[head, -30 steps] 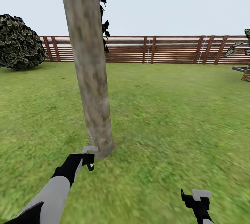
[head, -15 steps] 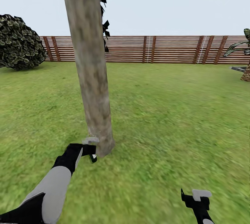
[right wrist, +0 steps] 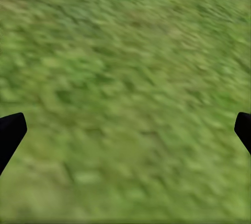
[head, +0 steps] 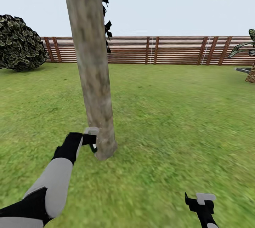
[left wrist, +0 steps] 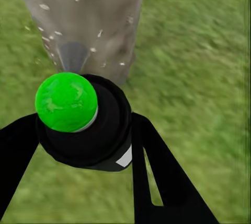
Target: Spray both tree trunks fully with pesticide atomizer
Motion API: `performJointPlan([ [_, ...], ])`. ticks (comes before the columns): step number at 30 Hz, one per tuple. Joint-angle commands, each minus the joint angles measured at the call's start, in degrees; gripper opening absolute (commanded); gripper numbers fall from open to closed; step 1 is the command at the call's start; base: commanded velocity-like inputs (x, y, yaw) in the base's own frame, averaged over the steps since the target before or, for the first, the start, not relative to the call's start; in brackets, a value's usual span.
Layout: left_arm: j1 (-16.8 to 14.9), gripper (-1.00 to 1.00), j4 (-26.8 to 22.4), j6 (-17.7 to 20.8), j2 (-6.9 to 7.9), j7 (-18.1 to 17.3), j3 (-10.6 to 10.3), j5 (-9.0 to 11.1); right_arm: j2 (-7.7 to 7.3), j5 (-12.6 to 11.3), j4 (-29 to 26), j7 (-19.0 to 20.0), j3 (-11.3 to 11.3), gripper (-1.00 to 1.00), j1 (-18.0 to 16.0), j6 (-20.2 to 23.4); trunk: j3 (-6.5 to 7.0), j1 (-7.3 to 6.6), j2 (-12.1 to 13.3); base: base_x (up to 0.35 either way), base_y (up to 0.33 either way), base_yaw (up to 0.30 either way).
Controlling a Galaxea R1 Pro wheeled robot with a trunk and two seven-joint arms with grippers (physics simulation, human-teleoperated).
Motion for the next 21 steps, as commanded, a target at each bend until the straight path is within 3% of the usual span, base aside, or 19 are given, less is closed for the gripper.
performJointPlan([
  [1, -0.56, -1.0, -0.16, 0.39, -0.11, -0.54, 0.39, -0.78, 0.0, 0.61, 0.09, -0.35, -0.24, 1.0, -0.07, -0.17, -0.06, -0.01, -0.02, 0.0, 0.0, 0.0],
  [9, -0.39, -1.0, -1.56, 0.84, 1.8, -0.69, 0.26, -1.03, 0.0, 0.61, 0.09, -0.37, -0.24, 1.0, -0.05, -0.17, -0.06, -0.01, -0.02, 0.0, -0.019, 0.0],
  [17, -0.49, -1.0, -3.56, 1.05, 1.85, -0.72, 0.34, -0.87, 0.07, 0.61, 0.09, -0.36, -0.24, 1.0, -0.05, -0.17, -0.06, -0.01, -0.02, 0.0, -0.252, 0.007],
  [21, -0.42, -1.0, -5.36, 2.95, 1.83, -0.72, 0.34, -0.81, 0.14, 0.63, 0.09, -0.37, -0.24, 1.0, -0.07, -0.17, -0.06, -0.01, -0.02, 0.0, -0.272, 0.201],
])
